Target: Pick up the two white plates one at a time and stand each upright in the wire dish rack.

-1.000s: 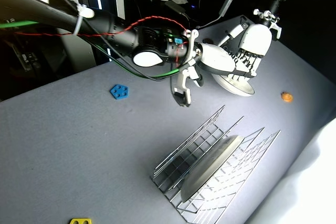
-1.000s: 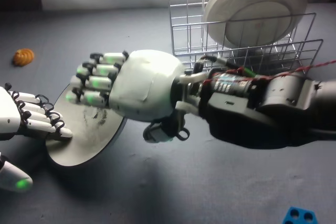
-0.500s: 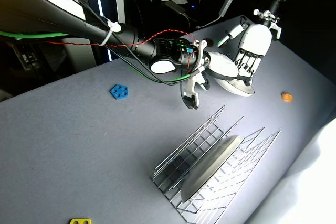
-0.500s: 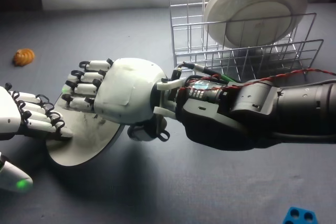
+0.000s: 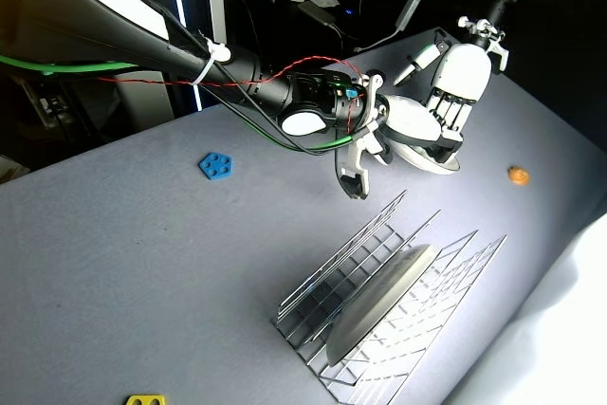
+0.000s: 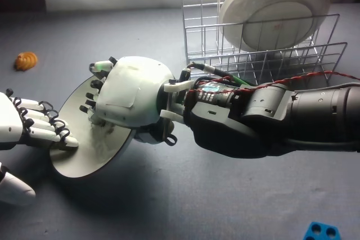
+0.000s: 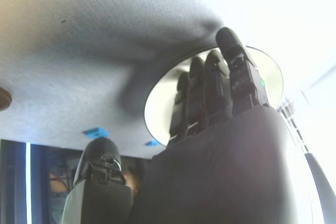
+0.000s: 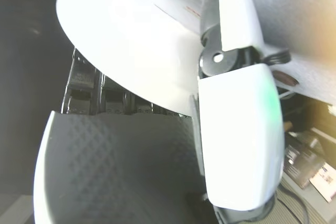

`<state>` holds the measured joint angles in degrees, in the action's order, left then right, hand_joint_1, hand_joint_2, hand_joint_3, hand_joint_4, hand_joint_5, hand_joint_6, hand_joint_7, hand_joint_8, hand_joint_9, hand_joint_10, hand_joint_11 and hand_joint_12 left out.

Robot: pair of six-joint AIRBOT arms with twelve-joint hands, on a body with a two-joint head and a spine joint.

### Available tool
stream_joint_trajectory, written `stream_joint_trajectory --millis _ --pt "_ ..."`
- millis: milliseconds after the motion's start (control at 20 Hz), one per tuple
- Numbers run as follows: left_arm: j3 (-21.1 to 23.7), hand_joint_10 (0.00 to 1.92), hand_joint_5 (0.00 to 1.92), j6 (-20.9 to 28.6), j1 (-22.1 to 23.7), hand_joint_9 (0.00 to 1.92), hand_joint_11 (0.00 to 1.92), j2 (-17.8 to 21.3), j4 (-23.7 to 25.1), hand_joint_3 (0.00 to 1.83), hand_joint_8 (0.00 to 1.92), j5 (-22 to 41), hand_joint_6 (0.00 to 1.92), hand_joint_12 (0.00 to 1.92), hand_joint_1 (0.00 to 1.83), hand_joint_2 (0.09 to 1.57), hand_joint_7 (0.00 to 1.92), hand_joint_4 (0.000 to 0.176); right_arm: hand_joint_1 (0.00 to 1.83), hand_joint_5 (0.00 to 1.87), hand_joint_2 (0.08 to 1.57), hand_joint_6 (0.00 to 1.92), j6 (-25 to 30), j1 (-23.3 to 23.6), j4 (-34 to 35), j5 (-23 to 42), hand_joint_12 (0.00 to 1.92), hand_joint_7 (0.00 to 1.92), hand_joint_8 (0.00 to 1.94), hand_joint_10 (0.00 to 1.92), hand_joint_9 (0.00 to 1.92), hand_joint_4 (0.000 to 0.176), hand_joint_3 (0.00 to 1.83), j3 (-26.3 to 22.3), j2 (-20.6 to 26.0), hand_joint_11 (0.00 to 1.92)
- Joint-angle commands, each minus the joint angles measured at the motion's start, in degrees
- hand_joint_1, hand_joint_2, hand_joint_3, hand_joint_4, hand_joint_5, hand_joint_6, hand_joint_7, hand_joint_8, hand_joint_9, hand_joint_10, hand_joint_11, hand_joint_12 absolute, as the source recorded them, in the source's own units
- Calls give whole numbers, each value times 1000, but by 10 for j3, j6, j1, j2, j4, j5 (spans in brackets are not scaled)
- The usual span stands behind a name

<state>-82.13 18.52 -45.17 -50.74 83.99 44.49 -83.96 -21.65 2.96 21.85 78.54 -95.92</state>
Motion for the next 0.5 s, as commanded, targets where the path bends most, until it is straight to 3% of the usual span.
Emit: stream_joint_trajectory --millis 0,50,100,350,450 --pt "5 5 211 2 -5 232 0 -15 31 0 5 6 4 537 0 1129 256 0 1171 874 1144 908 -1 10 -6 69 1439 928 61 258 802 0 3 -2 1 378" --pt "5 6 208 1 -5 228 0 -15 31 0 6 6 6 519 0 1127 253 0 1312 866 1182 1162 -1 10 -6 72 1428 871 851 1173 734 0 0 -2 1 494" --pt "5 1 199 0 -6 214 0 -14 31 1 2 6 1 493 0 1132 243 0 1365 937 1135 1066 0 11 -6 73 1460 965 921 1290 833 0 0 -2 1 639" --pt "5 8 221 1 -2 238 0 -12 31 0 8 6 5 570 0 1127 266 0 1370 843 1133 1121 -1 11 -6 75 1437 1013 946 1278 858 0 0 -2 2 708" --pt "5 5 220 1 25 245 0 -6 31 0 4 6 1 586 0 1120 269 0 1369 826 1137 1129 -5 10 -6 78 1440 991 977 1283 870 0 1 -4 4 717"
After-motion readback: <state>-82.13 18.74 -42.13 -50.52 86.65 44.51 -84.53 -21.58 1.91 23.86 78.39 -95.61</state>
